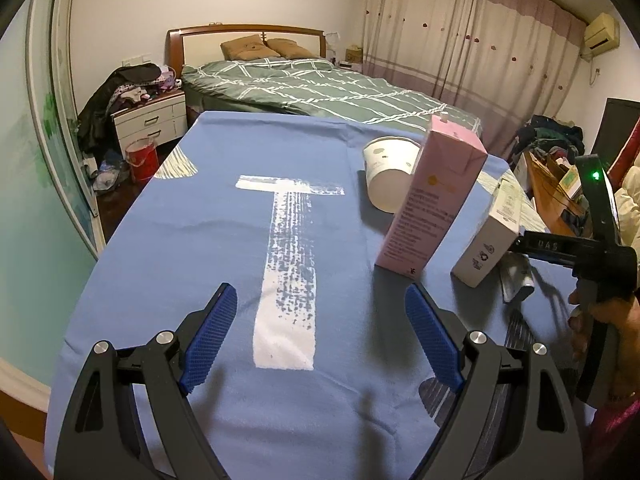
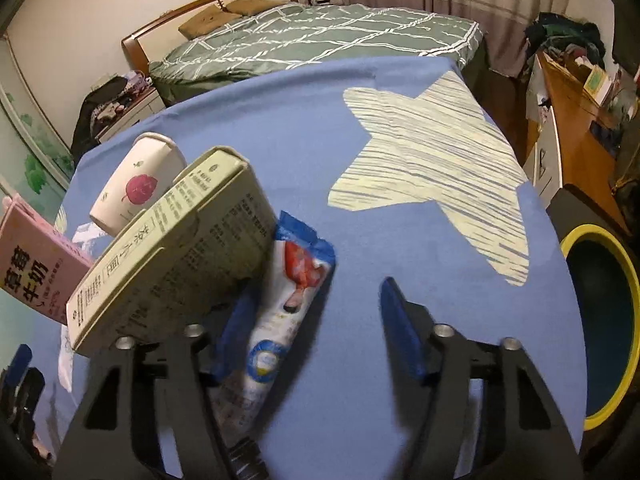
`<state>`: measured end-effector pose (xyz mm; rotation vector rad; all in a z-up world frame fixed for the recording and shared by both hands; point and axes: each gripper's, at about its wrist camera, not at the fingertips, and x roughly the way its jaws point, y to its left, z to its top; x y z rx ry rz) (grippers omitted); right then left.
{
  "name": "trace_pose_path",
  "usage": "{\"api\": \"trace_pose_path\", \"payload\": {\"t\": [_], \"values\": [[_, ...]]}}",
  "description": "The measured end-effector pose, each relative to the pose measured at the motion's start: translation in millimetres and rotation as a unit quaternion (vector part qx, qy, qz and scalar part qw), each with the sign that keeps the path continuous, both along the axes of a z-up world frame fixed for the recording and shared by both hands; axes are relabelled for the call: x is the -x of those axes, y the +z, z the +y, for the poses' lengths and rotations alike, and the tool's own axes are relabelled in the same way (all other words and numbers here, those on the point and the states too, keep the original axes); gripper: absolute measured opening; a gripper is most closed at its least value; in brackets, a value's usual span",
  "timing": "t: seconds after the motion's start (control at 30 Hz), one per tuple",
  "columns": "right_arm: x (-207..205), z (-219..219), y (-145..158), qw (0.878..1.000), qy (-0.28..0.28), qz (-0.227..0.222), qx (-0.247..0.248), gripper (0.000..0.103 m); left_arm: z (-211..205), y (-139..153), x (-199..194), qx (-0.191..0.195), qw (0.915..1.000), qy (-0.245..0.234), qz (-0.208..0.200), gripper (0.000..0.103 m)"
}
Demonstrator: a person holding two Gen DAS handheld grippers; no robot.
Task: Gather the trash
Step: 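Grasp the blue-and-white snack wrapper with the right gripper, then carry the wrapper over the yellow bin and open the right gripper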
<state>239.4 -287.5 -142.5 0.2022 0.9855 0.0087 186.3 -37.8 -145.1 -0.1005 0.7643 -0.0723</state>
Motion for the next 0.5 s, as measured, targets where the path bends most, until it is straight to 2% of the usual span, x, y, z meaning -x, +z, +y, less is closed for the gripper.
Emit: {"api": "trace_pose_path", "payload": {"t": [0.03, 0.1, 0.33, 0.5], "values": [[0.6, -1.4, -0.1, 1.000, 0.003, 0.001, -0.010, 0.029, -0.5, 0.0, -0.2, 0.000, 1.0000, 0.000, 0.000, 0.085], [5.0, -2.5, 2.6, 1.000, 0.001, -0.005, -0.001, 0.024, -0.4, -0.3, -0.3, 0.000, 1.0000, -0.001, 0.001, 0.085], [29.9, -15.7, 13.6, 0.999, -0.017, -0.038, 0.020, 0.022, -6.1, 1.5, -1.2, -0.002, 1.0000, -0.009, 0.000, 0.085], [46.8, -51.9, 20.1, 0.996, -0.064, -0.051, 0.043, 0.022, -12.3, 0.8, -1.0, -0.004, 0.9999, -0.014, 0.003, 0.085]]}}
